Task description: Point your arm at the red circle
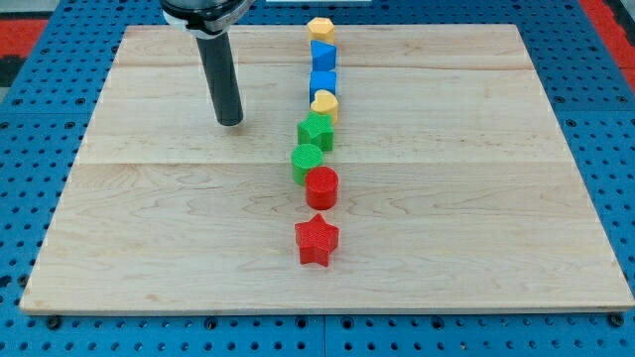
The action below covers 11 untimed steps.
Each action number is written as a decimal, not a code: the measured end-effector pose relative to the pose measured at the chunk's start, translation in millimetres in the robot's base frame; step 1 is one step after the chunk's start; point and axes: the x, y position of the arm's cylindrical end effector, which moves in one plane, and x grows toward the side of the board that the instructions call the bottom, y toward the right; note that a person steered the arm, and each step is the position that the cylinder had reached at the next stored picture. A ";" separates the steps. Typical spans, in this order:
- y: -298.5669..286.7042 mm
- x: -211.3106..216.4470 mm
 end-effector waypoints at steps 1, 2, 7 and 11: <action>-4.1 -2.1; -4.1 -3.3; -63.6 215.3; 178.8 184.8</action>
